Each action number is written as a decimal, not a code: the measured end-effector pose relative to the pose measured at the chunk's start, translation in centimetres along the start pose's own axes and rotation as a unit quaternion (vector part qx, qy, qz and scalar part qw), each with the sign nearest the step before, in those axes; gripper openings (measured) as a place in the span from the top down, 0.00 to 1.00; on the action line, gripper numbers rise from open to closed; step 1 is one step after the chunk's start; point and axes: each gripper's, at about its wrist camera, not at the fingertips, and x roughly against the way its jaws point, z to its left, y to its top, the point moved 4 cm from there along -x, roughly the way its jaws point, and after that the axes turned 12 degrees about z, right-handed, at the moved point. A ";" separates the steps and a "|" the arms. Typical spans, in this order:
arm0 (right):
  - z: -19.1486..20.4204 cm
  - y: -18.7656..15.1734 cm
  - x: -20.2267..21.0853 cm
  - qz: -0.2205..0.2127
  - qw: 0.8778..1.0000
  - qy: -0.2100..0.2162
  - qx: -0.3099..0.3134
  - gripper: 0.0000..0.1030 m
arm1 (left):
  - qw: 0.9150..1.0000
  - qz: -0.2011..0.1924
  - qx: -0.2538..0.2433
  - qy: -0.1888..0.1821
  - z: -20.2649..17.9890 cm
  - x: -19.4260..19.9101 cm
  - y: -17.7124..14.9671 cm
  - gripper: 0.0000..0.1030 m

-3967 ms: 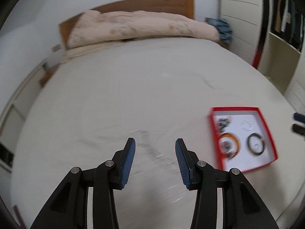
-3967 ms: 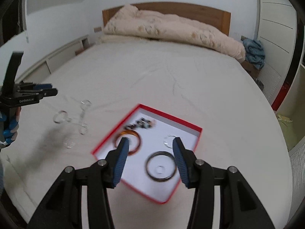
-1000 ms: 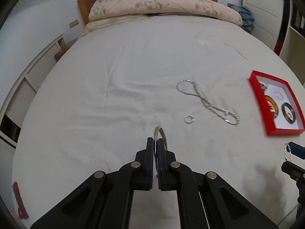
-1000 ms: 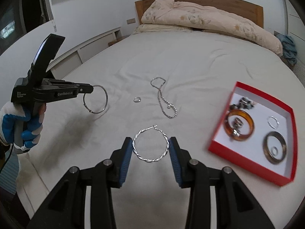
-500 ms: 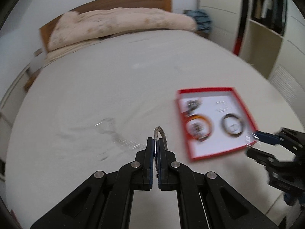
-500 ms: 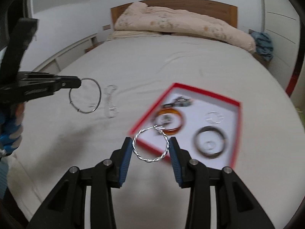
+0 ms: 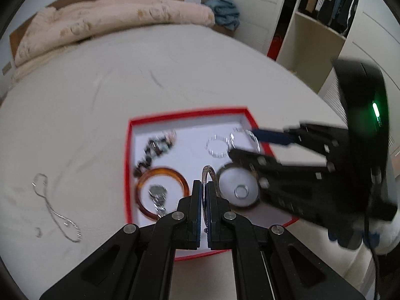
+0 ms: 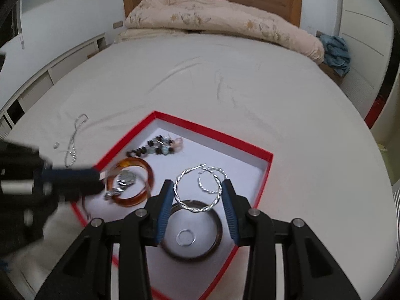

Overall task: Organize jewelry
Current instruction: 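Carry the silver bangle into the red box while the right tool carries the twisted hoop there, then withdraw both tools from the box toward the small ring and chain, then grasp the small silver ring with the left tool while the right tool grasps the chain, then lower the ring into the red box while the right tool drops the chain there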

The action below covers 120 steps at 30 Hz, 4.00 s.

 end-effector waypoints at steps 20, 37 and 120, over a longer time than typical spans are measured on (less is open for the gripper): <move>-0.3 -0.5 -4.4 0.070 0.997 -0.014 0.035 0.63 | 0.997 0.045 0.058 -0.007 3.8 -3.4 -3.1 0.72; 3.7 -2.0 9.6 -0.026 0.999 -0.004 -0.024 0.59 | 0.994 -0.038 0.072 0.079 10.3 11.3 -9.3 0.58; 26.8 4.7 0.9 -0.038 0.993 0.102 0.053 0.91 | 0.986 -0.060 0.126 0.095 28.9 10.6 -14.5 0.82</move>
